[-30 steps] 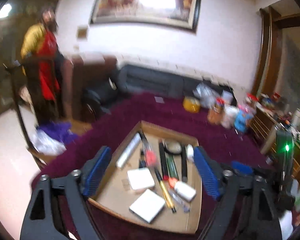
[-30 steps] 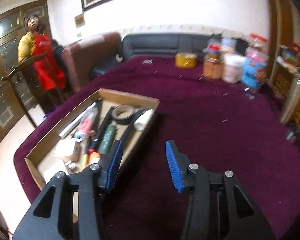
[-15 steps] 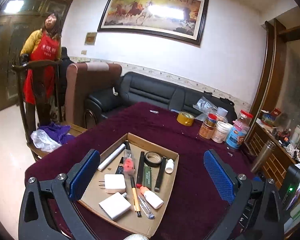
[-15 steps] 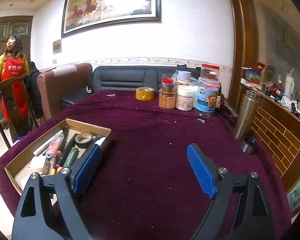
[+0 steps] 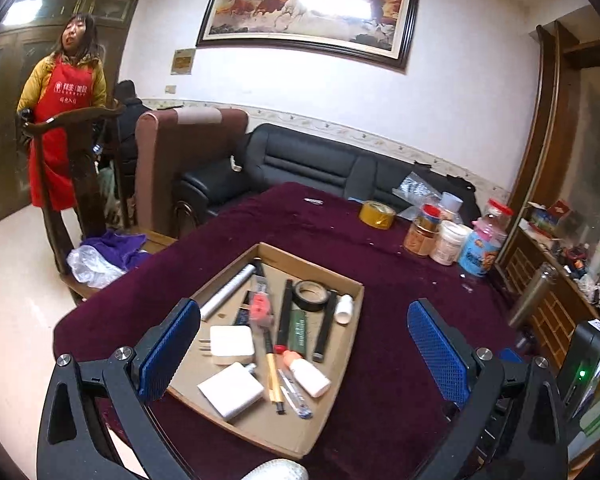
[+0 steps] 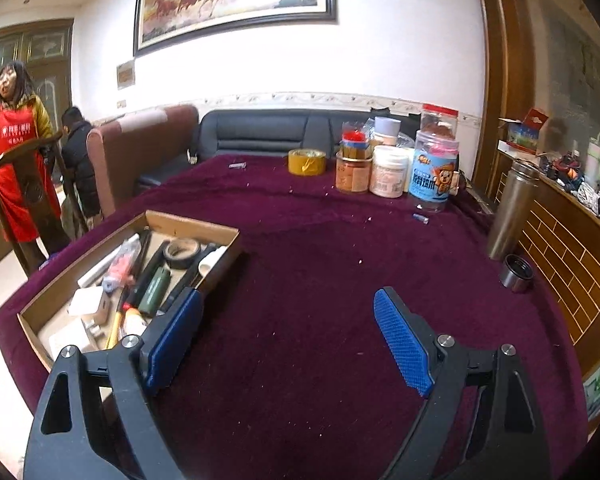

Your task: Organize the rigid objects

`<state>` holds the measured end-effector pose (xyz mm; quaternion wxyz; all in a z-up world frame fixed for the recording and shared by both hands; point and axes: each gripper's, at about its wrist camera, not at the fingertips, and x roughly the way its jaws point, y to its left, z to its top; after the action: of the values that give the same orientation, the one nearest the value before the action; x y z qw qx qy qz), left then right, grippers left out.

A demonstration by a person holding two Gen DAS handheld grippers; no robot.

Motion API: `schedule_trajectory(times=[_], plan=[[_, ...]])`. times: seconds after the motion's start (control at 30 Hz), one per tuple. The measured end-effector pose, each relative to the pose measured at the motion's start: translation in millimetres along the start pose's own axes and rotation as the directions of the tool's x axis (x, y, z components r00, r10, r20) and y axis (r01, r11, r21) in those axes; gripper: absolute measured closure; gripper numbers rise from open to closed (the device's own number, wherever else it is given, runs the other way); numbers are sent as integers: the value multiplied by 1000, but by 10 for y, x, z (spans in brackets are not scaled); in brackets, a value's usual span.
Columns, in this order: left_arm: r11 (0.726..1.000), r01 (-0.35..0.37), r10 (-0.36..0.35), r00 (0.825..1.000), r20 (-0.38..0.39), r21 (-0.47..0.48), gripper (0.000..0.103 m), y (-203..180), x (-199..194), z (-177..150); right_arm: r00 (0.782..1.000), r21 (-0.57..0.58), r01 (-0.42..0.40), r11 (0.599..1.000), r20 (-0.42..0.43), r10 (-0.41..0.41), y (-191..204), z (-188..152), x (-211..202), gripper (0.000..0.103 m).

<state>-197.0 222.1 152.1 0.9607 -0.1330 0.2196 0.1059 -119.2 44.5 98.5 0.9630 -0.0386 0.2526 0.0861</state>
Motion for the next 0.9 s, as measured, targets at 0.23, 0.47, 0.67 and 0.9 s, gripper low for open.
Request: schedule_trajectory(times=[0.23, 0.47, 0.67, 0.9], plan=[[998, -38, 37, 999, 24, 50, 1, 32, 15, -41, 999, -5, -14, 1000, -52, 13, 80, -44, 98, 15], [996, -54, 56, 998, -28, 72, 1, 66, 169, -126, 998, -15, -18, 1000, -66, 17, 132, -85, 130, 15], [993, -99, 103, 993, -64, 71, 1, 124, 250, -165, 998, -41, -16, 999, -62, 13, 213, -100, 112, 15], [968, -229, 239, 966, -99, 103, 1, 173, 373, -234, 998, -75, -27, 997, -65, 22, 323, -131, 116, 15]])
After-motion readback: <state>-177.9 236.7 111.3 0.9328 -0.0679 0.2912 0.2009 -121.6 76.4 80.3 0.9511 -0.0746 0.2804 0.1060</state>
